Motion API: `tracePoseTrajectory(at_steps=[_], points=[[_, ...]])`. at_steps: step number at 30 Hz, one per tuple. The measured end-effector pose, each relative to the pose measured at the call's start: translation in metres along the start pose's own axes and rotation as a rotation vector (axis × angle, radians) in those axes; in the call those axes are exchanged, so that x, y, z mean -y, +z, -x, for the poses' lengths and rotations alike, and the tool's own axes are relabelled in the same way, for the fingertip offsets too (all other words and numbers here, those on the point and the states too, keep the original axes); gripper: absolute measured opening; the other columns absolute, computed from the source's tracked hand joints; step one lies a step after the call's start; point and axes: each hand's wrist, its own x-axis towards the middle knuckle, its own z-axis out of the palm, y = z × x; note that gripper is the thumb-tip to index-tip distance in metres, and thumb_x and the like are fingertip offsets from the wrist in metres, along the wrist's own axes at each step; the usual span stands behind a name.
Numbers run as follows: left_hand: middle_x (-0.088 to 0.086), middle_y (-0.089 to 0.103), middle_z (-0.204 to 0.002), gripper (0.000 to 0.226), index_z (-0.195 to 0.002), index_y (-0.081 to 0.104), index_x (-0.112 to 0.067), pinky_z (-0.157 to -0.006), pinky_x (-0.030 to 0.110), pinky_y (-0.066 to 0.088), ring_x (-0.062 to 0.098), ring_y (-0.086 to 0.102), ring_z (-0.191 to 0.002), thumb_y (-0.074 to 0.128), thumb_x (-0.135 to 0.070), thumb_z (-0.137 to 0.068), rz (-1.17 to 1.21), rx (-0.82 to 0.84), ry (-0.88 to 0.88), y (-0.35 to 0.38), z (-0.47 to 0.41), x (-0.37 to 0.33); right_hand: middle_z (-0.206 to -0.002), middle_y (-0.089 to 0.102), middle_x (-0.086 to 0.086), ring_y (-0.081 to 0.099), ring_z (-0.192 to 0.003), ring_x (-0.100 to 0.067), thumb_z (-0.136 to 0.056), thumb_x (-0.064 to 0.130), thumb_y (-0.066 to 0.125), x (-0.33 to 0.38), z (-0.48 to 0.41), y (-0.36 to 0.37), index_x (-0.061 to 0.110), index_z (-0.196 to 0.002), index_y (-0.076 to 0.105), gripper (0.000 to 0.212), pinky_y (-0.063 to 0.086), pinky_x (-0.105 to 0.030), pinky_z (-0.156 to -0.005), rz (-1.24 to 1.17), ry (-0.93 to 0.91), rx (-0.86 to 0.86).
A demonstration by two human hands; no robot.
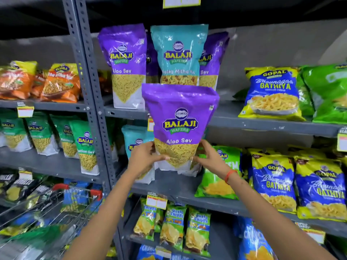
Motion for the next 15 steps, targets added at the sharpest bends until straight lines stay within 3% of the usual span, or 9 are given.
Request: tracePoseTrajectory(at_steps=[3,7,10,11,15], points=[[0.006,0.077,-0.079,0.07,-0.082,0.07,-0.022,-0.075,0.051,0.057,0.022,0.073,-0.081,0.077,-0.076,-0.039,-0.019,-0.029,0.071,-0.023,-0.021,-0.036,-0.121,0.063,-0.011,0.059,-0.11,-0.02,-0.076,0.013,0.073,0.035,-0.011,-0.027,0.011,-0.117,0.049,0.048,0.048,-0.034,-0.096,0.016,-0.085,-0.02],[0.006,0.078,-0.08,0.062,-0.082,0.074,-0.016,-0.078,0.043,0.055,0.009,0.07,-0.083,0.084,-0.062,-0.042,0.086,-0.009,0.12,-0.04,-0.049,-0.083,-0.114,0.066,-0.005,0.064,-0.101,-0.01,-0.079,0.01,0.07,0.076,-0.023,-0.064,0.012,-0.113,0.054,0.038,0.053,-0.022,-0.089,-0.041,-0.152,-0.051],[0.024,0.073,-0.082,0.081,-0.081,0.07,-0.004,-0.065,0.04,0.049,0.009,0.055,-0.067,0.08,-0.073,-0.039,0.103,-0.029,0.166,-0.037,-0.079,-0.101,-0.112,0.066,-0.007,0.063,-0.098,-0.011,-0.08,0.009,0.067,0.096,-0.032,-0.088,0.011,-0.115,0.055,0.037,0.053,-0.025,-0.087,-0.082,-0.167,-0.115],[0.025,0.073,-0.083,0.084,-0.081,0.07,-0.003,-0.063,0.043,0.05,0.009,0.052,-0.066,0.079,-0.075,-0.038,0.116,-0.039,0.178,-0.033,-0.09,-0.107,-0.112,0.066,-0.008,0.062,-0.099,-0.012,-0.081,0.008,0.066,0.099,-0.036,-0.096,0.01,-0.115,0.055,0.036,0.053,-0.025,-0.087,-0.097,-0.169,-0.131],[0.026,0.07,-0.073,0.088,-0.08,0.069,-0.003,-0.06,0.031,0.033,0.01,0.045,-0.06,0.074,-0.079,-0.036,0.137,-0.062,0.197,-0.007,-0.126,-0.135,-0.109,0.065,-0.013,0.061,-0.095,-0.015,-0.083,-0.001,0.061,0.105,-0.051,-0.122,0.009,-0.111,0.055,0.031,0.053,-0.015,-0.077,-0.142,-0.147,-0.237]])
